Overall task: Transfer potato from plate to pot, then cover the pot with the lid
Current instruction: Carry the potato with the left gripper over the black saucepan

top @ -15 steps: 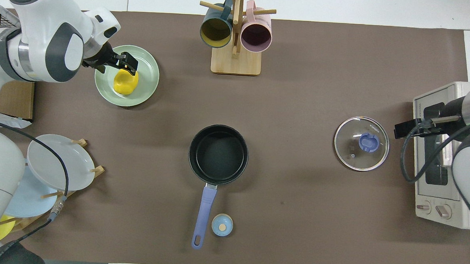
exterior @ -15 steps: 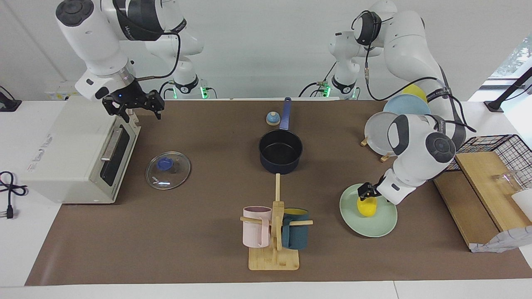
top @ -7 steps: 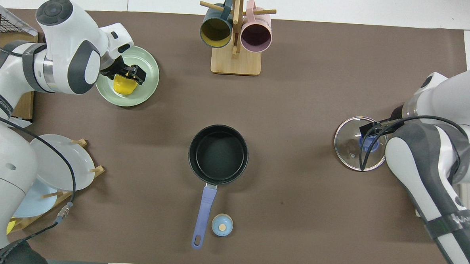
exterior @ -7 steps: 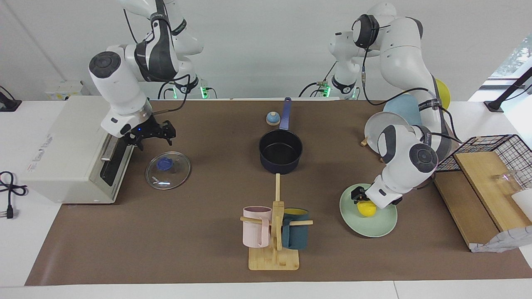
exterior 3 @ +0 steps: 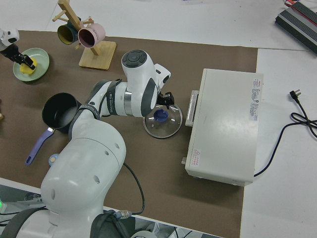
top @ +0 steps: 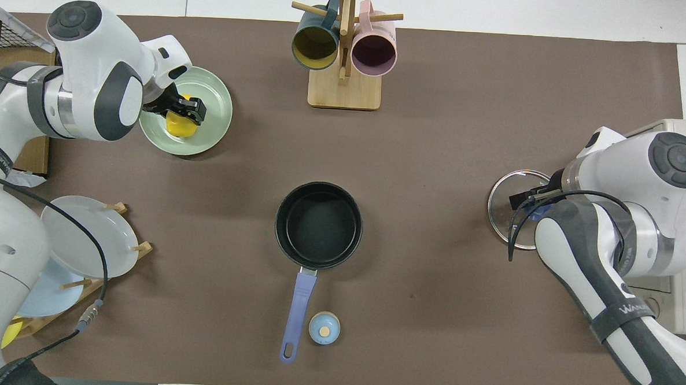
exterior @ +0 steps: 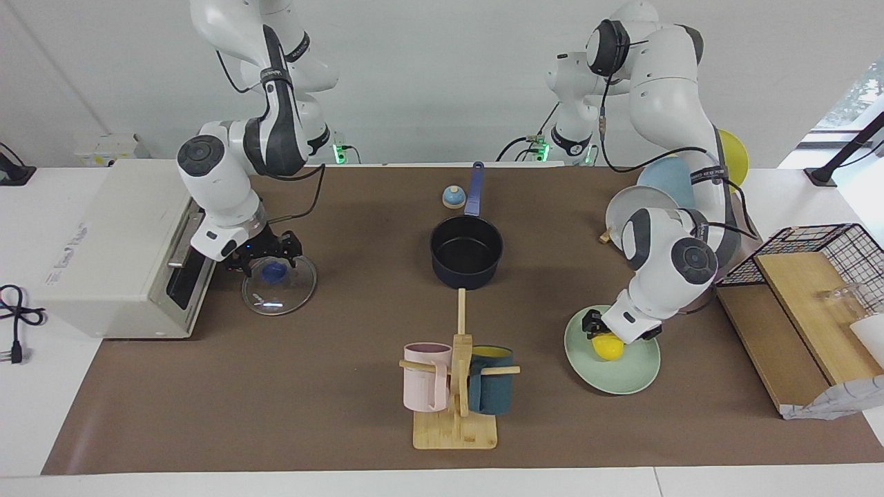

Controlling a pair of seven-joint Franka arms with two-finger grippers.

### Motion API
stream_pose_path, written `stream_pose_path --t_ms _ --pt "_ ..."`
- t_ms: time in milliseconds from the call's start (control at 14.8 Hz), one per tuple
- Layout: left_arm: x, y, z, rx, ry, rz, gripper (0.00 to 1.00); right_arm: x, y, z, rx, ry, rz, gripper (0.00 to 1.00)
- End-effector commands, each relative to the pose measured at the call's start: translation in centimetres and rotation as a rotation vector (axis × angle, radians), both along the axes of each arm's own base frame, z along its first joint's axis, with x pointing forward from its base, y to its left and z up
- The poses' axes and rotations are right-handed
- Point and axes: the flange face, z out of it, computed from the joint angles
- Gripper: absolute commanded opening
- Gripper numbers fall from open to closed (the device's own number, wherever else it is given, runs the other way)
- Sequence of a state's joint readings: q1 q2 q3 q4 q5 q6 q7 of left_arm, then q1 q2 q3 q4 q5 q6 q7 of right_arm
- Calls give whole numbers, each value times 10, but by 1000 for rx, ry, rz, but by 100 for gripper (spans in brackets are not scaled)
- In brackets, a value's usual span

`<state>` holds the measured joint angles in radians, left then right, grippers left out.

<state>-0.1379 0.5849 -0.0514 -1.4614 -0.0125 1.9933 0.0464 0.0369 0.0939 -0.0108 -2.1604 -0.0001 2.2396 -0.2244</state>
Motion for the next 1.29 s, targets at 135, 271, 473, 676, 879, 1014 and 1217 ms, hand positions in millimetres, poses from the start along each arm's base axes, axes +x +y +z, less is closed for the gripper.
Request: stream_pose_path --t_ms 135,271,473,676,879,1014,1217 --pt "-46 -35 137 -50 -4 194 0 -2 -5 -17 1 -8 23 100" --pt "-91 -87 165 -38 47 251 0 -5 -6 -21 1 -7 21 100" --pt "-157 -166 147 -19 50 296 0 -12 -7 -30 1 -19 21 100" --pt "-217 -205 103 -54 19 282 0 -15 -11 -32 2 -15 15 100" --pt "-239 -235 71 -76 -13 288 0 -16 -15 -31 1 -13 10 94" --pt "-251 -249 51 -72 -9 283 0 -16 -15 -32 2 -10 11 83" --pt "-257 -259 28 -81 -20 292 0 -16 -16 -32 1 -10 32 66"
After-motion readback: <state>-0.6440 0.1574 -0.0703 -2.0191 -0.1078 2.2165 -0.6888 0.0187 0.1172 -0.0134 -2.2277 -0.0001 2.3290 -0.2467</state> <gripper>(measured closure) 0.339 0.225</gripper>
